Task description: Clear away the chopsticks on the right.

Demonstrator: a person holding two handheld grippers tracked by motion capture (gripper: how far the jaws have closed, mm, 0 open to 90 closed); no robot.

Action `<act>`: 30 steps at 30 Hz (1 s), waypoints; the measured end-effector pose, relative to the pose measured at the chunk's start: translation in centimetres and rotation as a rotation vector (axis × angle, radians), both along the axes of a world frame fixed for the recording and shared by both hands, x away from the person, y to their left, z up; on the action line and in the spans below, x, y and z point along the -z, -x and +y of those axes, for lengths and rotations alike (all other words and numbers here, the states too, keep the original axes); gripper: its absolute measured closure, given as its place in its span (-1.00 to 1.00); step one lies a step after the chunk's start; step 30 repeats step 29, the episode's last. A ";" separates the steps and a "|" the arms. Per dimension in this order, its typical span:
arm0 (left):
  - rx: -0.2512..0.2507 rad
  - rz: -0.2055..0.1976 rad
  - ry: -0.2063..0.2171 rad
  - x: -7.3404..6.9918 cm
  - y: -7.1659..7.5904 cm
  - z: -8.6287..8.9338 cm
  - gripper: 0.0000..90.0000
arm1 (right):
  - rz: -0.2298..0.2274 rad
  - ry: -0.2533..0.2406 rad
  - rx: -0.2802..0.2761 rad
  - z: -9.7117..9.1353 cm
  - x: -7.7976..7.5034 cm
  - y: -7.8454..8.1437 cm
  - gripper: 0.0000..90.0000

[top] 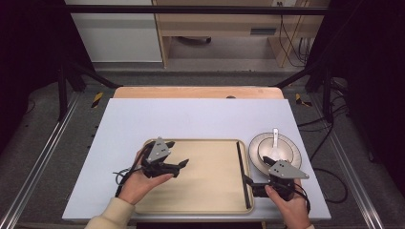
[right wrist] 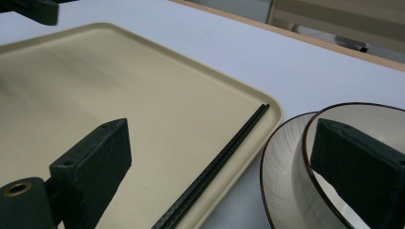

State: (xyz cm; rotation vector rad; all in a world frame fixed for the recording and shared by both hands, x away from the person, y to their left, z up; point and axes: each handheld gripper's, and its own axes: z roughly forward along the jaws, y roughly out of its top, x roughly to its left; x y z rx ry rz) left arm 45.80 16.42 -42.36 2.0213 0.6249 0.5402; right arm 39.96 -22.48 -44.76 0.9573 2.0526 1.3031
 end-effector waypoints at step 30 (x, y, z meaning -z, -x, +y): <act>-0.218 -0.205 0.256 2.7 4.0 12.6 -0.94 | -0.040 -0.067 0.067 -2.2 -0.1 -0.1 -0.87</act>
